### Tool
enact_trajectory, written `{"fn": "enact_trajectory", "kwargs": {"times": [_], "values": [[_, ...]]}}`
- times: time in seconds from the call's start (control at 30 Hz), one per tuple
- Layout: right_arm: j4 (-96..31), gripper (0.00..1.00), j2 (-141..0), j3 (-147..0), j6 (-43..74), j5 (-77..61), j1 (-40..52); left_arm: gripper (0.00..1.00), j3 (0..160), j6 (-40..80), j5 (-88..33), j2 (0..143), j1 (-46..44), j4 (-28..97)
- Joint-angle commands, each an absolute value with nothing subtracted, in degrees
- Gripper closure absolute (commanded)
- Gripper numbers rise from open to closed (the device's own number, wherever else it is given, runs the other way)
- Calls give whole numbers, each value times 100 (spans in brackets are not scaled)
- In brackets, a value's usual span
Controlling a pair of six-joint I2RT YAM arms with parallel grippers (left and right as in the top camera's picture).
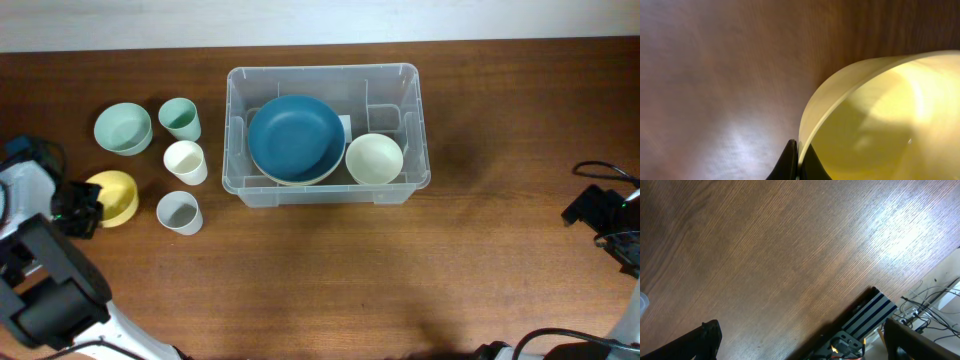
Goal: Pack container
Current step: 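Lift the yellow bowl with the left gripper over the bin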
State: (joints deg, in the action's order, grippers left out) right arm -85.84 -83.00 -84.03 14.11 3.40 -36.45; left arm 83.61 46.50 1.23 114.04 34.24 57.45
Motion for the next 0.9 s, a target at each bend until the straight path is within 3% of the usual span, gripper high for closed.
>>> {"fn": "enact_trajectory", "kwargs": {"times": [0.0,0.5,0.63,0.87], "values": [[-8586,1,-8315,-8381,1393,325,-3682,99,8340,4515,318,10895,3548,5769],[-8586,1,-8315,-8381,1393,325,-3682,99,8394,4471,379,8025,2947,5443],[-8586,1,-8315,-8381,1393,325,-3682,99,8394,4471,377,7347,2187,4856],[-8586,1,-8315,-8381,1393,325,-3682,99,8394,4471,390,7124,30,3557]]}}
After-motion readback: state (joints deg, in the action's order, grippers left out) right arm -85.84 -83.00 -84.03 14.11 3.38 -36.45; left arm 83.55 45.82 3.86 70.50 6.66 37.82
